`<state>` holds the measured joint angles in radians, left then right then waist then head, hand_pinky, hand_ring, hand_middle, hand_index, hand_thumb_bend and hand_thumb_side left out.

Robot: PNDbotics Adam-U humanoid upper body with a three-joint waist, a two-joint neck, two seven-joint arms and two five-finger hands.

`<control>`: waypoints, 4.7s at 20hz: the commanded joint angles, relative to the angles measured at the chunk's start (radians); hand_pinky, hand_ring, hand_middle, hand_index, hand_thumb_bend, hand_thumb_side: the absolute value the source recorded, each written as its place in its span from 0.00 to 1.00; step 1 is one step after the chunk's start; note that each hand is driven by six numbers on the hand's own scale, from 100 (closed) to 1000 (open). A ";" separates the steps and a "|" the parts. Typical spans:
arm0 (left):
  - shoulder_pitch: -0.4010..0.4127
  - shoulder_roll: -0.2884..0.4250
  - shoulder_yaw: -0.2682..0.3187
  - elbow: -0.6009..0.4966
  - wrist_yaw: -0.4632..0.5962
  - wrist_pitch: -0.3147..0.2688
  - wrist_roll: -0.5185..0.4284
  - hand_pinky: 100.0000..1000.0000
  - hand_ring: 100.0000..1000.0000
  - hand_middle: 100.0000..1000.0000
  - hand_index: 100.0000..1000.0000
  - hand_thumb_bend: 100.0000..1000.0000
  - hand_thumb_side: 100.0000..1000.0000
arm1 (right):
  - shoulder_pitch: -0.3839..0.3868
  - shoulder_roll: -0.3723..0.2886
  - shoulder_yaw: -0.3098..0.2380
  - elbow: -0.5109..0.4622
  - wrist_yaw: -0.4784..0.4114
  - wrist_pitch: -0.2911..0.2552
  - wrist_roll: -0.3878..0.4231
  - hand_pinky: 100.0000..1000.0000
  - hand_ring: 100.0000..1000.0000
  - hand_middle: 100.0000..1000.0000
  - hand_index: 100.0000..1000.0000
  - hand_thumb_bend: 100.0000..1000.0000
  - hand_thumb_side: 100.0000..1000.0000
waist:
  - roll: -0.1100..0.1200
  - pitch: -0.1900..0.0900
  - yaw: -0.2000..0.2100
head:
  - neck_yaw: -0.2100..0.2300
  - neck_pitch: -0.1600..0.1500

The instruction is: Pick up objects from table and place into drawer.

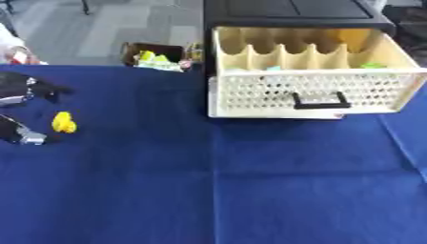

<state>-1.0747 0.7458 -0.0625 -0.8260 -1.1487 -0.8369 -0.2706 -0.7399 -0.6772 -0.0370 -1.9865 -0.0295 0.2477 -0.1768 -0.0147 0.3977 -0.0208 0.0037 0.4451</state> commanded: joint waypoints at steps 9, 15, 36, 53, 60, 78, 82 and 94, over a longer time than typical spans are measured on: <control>-0.041 0.012 0.048 0.036 -0.168 -0.037 0.097 0.49 0.66 0.61 0.95 0.34 0.72 | -0.014 -0.007 -0.023 -0.014 -0.006 0.016 -0.002 0.65 0.00 0.08 0.72 0.00 0.93 | 0.002 -0.005 -0.004 | 0.007 -0.031; -0.059 0.002 0.072 0.082 -0.258 -0.036 0.189 0.48 0.65 0.61 0.96 0.21 0.68 | -0.008 -0.003 -0.028 -0.014 -0.007 0.021 -0.003 0.66 0.00 0.08 0.71 0.00 0.94 | -0.001 0.004 -0.006 | 0.012 -0.039; -0.096 -0.006 0.102 0.165 -0.407 -0.021 0.261 0.49 0.67 0.63 0.99 0.18 0.82 | 0.009 0.015 -0.046 -0.014 -0.013 0.037 -0.008 0.66 0.00 0.07 0.69 0.00 0.95 | -0.006 0.024 -0.014 | 0.018 -0.059; -0.132 -0.007 0.112 0.152 -0.336 -0.036 0.200 0.37 0.53 0.49 0.84 0.18 0.68 | 0.022 0.026 -0.054 -0.014 -0.016 0.058 -0.009 0.67 0.00 0.05 0.68 0.00 0.96 | 0.000 0.030 -0.017 | 0.026 -0.065; -0.133 -0.008 0.110 0.154 -0.396 -0.032 0.166 0.39 0.56 0.55 0.90 0.23 0.78 | 0.026 0.033 -0.058 -0.014 -0.025 0.057 -0.014 0.67 0.00 0.05 0.68 0.00 0.96 | 0.001 0.033 -0.017 | 0.027 -0.068; -0.138 -0.016 0.117 0.168 -0.400 -0.010 0.206 0.18 0.40 0.39 0.73 0.17 0.54 | 0.038 0.042 -0.069 -0.014 -0.039 0.061 -0.021 0.68 0.00 0.05 0.68 0.00 0.97 | -0.001 0.036 -0.017 | 0.026 -0.075; -0.138 -0.018 0.116 0.171 -0.391 -0.008 0.215 0.16 0.38 0.37 0.72 0.16 0.51 | 0.044 0.044 -0.075 -0.014 -0.042 0.062 -0.026 0.68 0.00 0.05 0.67 0.00 0.97 | -0.001 0.037 -0.019 | 0.027 -0.077; -0.139 -0.023 0.112 0.181 -0.381 -0.012 0.231 0.00 0.29 0.35 0.60 0.13 0.30 | 0.048 0.049 -0.084 -0.014 -0.049 0.061 -0.039 0.68 0.00 0.05 0.67 0.00 0.97 | -0.001 0.036 -0.020 | 0.028 -0.077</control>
<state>-1.1889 0.7025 0.0455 -0.6386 -1.5354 -0.8449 -0.0426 -0.6847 -0.6115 -0.1056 -1.9865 -0.0719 0.3091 -0.2117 -0.0174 0.4576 -0.0405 0.0294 0.3839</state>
